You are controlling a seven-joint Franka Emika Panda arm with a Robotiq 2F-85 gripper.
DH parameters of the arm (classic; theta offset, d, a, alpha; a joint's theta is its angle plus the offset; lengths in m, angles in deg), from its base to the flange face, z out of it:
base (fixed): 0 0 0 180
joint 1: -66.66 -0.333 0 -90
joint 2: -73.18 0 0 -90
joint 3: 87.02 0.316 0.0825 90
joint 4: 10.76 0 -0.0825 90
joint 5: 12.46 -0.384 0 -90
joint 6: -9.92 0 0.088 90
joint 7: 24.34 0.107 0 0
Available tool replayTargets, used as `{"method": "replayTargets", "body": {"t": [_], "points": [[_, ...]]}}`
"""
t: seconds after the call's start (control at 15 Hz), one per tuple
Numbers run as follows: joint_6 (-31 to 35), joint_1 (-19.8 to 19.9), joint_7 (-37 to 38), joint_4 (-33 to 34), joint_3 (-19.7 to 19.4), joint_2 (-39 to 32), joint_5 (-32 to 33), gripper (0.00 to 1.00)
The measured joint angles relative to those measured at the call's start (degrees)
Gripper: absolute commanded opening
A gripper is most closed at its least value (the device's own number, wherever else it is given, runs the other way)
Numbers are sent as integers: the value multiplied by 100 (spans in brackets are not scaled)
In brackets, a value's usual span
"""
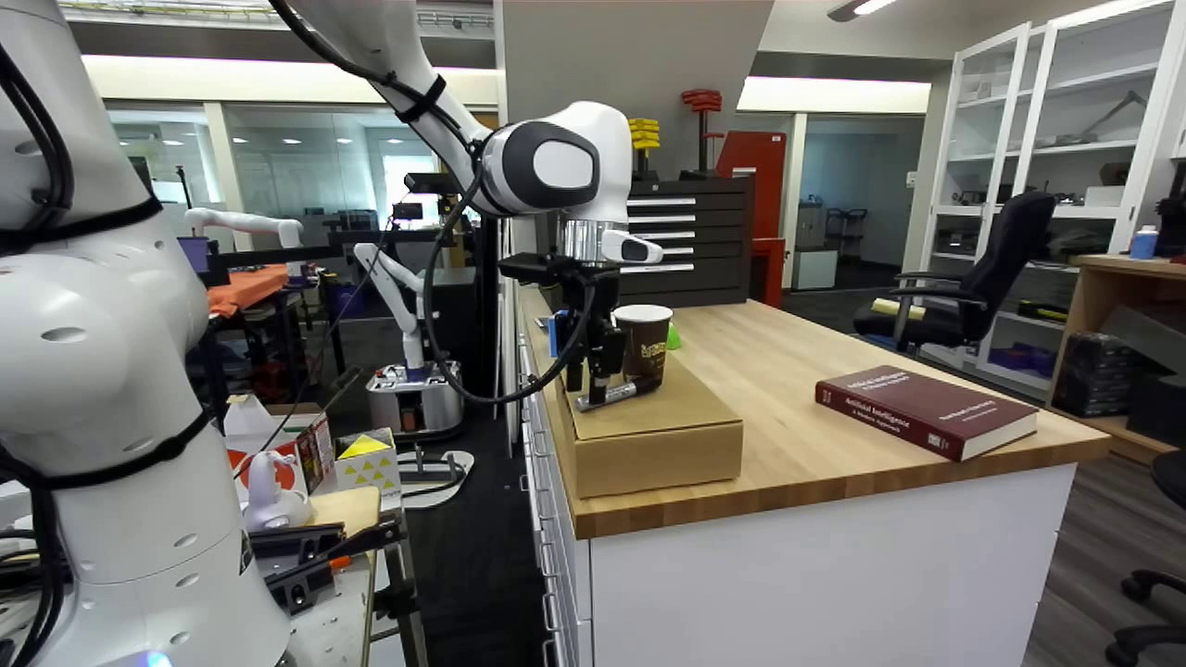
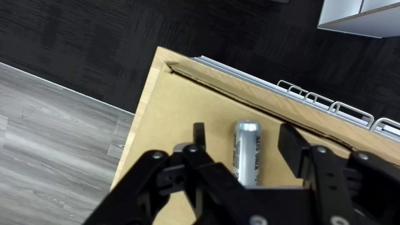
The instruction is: Remove the marker from the mug cup and put it on the box
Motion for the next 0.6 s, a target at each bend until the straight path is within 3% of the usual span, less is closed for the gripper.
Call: {"method": "replayTargets", "body": {"t": [0.13, 0.2, 0.27, 0.33, 0.6], "points": [[0, 0, 0, 0, -1, 9, 0, 100], [0, 0, 1, 0, -3, 13, -3, 100], [0, 1, 10, 0, -8, 17, -24, 94], [-1, 1, 11, 1, -9, 13, -24, 100], [-1, 0, 10, 1, -8, 0, -22, 100]]}}
